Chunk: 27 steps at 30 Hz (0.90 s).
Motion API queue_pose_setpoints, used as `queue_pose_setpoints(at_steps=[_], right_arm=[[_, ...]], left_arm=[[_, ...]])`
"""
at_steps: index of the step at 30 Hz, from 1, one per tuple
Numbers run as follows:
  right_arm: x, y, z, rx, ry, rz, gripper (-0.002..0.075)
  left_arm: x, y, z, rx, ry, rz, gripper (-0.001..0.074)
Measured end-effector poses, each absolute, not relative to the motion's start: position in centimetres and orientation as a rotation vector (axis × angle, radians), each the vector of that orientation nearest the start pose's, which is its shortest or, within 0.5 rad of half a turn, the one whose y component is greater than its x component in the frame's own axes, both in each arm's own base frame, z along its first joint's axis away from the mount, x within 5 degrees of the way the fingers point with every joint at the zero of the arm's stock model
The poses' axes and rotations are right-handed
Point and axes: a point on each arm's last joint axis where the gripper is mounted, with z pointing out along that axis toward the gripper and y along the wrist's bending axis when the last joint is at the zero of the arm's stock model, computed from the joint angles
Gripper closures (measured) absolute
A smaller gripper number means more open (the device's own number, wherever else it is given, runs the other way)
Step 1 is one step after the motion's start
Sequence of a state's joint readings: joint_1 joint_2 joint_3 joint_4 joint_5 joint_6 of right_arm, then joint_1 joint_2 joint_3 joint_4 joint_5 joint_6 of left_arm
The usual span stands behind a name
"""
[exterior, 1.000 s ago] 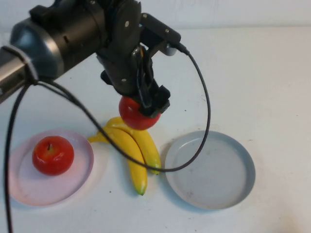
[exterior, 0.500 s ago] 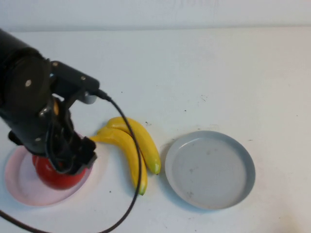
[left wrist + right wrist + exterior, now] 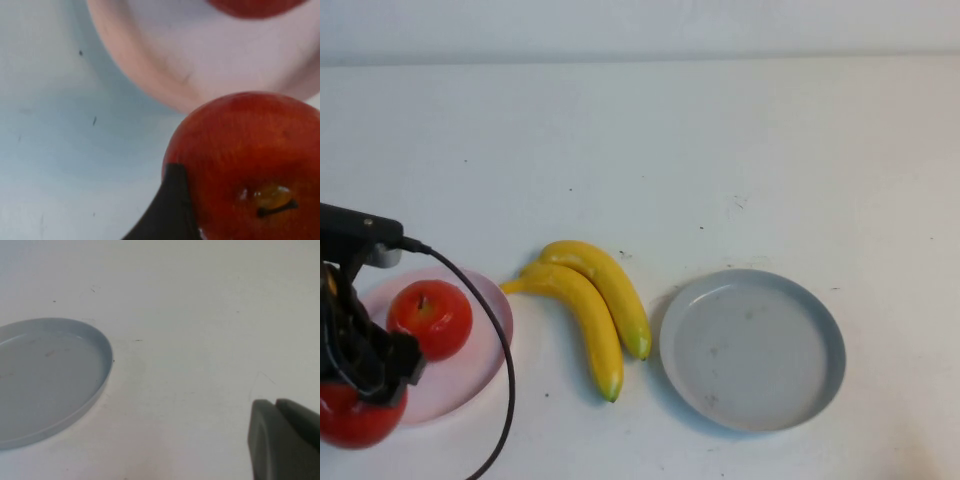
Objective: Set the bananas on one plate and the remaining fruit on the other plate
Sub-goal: Put one type of fruit in the left plate
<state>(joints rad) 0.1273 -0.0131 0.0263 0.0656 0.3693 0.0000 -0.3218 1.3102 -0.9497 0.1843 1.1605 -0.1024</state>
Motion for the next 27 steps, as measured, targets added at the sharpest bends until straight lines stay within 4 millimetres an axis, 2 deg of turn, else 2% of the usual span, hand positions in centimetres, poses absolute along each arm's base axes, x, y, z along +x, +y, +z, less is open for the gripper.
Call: queue_pose_setpoints(at_steps=[7,16,27], right_arm=[[5.2,0.9,17.2,-0.078,1.866,0.152,0.0743],[5.2,0.9,17.2,-0.078,1.866,0.152,0.0743],[5.2,0.9,17.2,-0.078,1.866,0.152,0.0743]], left_arm=[[23.1,-6.0,26.2,0.416,2.852,0.171,0.0148],[24.8,-6.6,23.8,0.441,2.890,0.176,0.0148],[25.9,-6.9,23.2,0.462,2.823,0.172,0.0148]])
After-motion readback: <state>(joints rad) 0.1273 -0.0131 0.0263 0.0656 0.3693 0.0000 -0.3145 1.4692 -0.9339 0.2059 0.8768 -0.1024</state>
